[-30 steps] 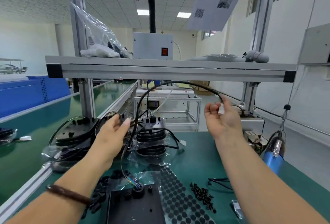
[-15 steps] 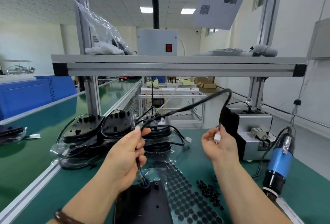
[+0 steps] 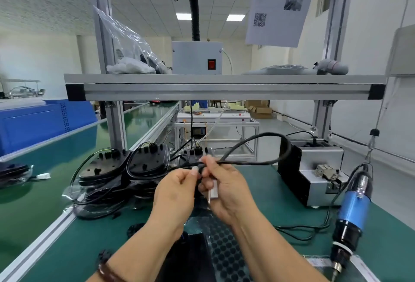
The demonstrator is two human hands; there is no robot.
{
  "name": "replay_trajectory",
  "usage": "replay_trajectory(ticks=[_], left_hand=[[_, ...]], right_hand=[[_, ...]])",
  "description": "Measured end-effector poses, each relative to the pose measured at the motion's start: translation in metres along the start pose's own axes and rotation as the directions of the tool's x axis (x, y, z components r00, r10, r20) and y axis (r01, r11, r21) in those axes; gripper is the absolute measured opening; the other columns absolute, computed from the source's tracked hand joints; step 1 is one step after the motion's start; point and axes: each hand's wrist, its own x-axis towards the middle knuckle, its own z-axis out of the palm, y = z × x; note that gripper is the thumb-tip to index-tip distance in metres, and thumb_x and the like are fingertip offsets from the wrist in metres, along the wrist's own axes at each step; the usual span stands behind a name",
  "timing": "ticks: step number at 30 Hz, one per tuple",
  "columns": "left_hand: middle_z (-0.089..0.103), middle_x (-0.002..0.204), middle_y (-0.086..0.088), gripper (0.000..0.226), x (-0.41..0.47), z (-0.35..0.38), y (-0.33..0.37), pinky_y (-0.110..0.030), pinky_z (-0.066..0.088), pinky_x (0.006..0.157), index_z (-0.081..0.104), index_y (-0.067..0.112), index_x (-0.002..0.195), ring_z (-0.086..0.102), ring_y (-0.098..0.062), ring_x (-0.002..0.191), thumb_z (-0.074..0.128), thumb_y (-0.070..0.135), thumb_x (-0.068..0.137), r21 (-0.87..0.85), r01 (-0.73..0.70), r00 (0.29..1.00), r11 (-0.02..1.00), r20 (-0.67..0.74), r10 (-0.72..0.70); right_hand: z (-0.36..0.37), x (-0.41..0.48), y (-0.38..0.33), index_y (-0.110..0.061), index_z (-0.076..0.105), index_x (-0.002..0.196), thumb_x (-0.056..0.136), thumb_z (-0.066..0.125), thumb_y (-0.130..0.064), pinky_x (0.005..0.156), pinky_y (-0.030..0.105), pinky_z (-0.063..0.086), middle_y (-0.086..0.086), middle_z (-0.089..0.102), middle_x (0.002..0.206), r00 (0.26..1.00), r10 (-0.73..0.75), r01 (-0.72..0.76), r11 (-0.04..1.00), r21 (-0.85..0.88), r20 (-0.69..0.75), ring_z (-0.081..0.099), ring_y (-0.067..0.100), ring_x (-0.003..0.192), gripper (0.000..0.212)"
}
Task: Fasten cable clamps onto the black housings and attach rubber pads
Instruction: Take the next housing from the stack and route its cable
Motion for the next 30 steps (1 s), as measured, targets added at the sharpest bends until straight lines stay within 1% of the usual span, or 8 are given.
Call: replay_trajectory(ticks=[4, 7, 9, 13, 17, 23, 27, 30], left_hand=[[0.074, 0.083, 0.01, 0.028, -0.003, -0.008, 0.0, -0.024, 0.047, 0.078, 0.074, 0.028, 0.08, 0.065, -0.001, 0.086, 0.052, 0.037, 0.095, 0.05, -0.036, 0.973, 0.998, 0.231, 0.024], [0.064, 0.055, 0.017, 0.027, -0.004, -0.017, 0.006, -0.009, 0.041, 0.055, 0.071, 0.018, 0.083, 0.058, 0.008, 0.053, 0.051, 0.03, 0.096, 0.002, -0.005, 0.916, 1.0, 0.401, 0.004], [0.051, 0.041, 0.016, 0.027, -0.005, -0.019, 0.009, -0.006, 0.032, 0.042, 0.068, 0.012, 0.083, 0.046, 0.005, 0.037, 0.05, 0.027, 0.096, -0.029, 0.042, 0.916, 0.999, 0.401, -0.027], [0.046, 0.038, 0.016, 0.027, -0.006, -0.018, 0.007, -0.014, 0.028, 0.044, 0.071, 0.011, 0.085, 0.04, 0.002, 0.034, 0.053, 0.03, 0.094, -0.073, 0.067, 0.95, 0.995, 0.309, -0.041], [0.046, 0.039, 0.014, 0.027, -0.007, -0.02, 0.008, -0.007, 0.032, 0.038, 0.07, 0.008, 0.086, 0.041, 0.002, 0.033, 0.054, 0.029, 0.093, -0.077, 0.063, 0.918, 0.995, 0.397, -0.027], [0.029, 0.051, 0.008, 0.027, 0.002, -0.028, 0.004, -0.014, 0.019, 0.036, 0.072, 0.019, 0.069, 0.019, -0.005, 0.042, 0.06, 0.043, 0.075, -0.194, 0.19, 0.869, 0.963, 0.49, -0.073], [0.04, 0.055, 0.004, 0.031, 0.004, -0.035, 0.01, -0.017, 0.029, 0.043, 0.072, 0.017, 0.077, 0.03, -0.006, 0.047, 0.058, 0.044, 0.079, -0.065, 0.183, 0.833, 0.981, 0.541, -0.119], [0.06, 0.115, 0.011, 0.04, 0.018, -0.04, 0.039, -0.026, 0.044, 0.085, 0.06, 0.026, 0.122, 0.054, -0.006, 0.099, 0.043, 0.049, 0.093, 0.244, -0.026, 0.906, 0.969, 0.416, -0.081]], right_hand=[[-0.009, 0.002, -0.007, -0.003, 0.06, 0.08, 0.094, 0.057, -0.025, 0.041, 0.019, 0.031, 0.002, 0.049, 0.048, 0.994, 0.024, -0.03, 0.998, -0.054, -0.109, 0.037, 0.007, 0.033, 0.027], [-0.014, 0.002, -0.012, -0.006, 0.058, 0.073, 0.095, 0.056, -0.03, 0.038, 0.015, 0.031, -0.001, 0.044, 0.042, 0.975, 0.2, -0.203, 0.979, -0.022, -0.093, 0.033, 0.006, 0.03, 0.032], [-0.014, 0.003, -0.018, -0.008, 0.059, 0.071, 0.092, 0.057, -0.03, 0.038, 0.014, 0.031, -0.002, 0.042, 0.043, 0.968, 0.244, -0.245, 0.969, -0.012, -0.055, 0.031, 0.005, 0.029, 0.031], [-0.021, 0.005, -0.035, -0.008, 0.061, 0.073, 0.09, 0.06, -0.024, 0.038, 0.015, 0.029, -0.003, 0.046, 0.046, 0.985, 0.137, -0.128, 0.988, 0.09, -0.107, 0.032, 0.002, 0.03, 0.024], [-0.024, 0.008, -0.036, -0.005, 0.059, 0.073, 0.095, 0.057, -0.022, 0.035, 0.014, 0.029, -0.001, 0.048, 0.043, 0.973, 0.114, -0.094, 0.99, 0.103, -0.203, 0.036, 0.003, 0.029, 0.028], [-0.027, 0.006, -0.036, -0.006, 0.065, 0.065, 0.084, 0.062, -0.029, 0.037, 0.014, 0.029, 0.0, 0.05, 0.047, 0.992, 0.097, -0.074, 0.966, 0.248, -0.082, 0.037, 0.002, 0.03, 0.03], [-0.022, 0.004, -0.035, -0.006, 0.058, 0.072, 0.094, 0.058, -0.029, 0.036, 0.015, 0.029, -0.001, 0.046, 0.044, 0.985, 0.063, -0.049, 0.995, 0.09, -0.162, 0.034, 0.004, 0.03, 0.032], [-0.013, -0.003, -0.043, -0.009, 0.057, 0.079, 0.096, 0.057, -0.029, 0.045, 0.02, 0.031, -0.003, 0.042, 0.052, 0.987, -0.096, 0.033, 0.902, -0.43, -0.126, 0.034, 0.007, 0.041, 0.026]])
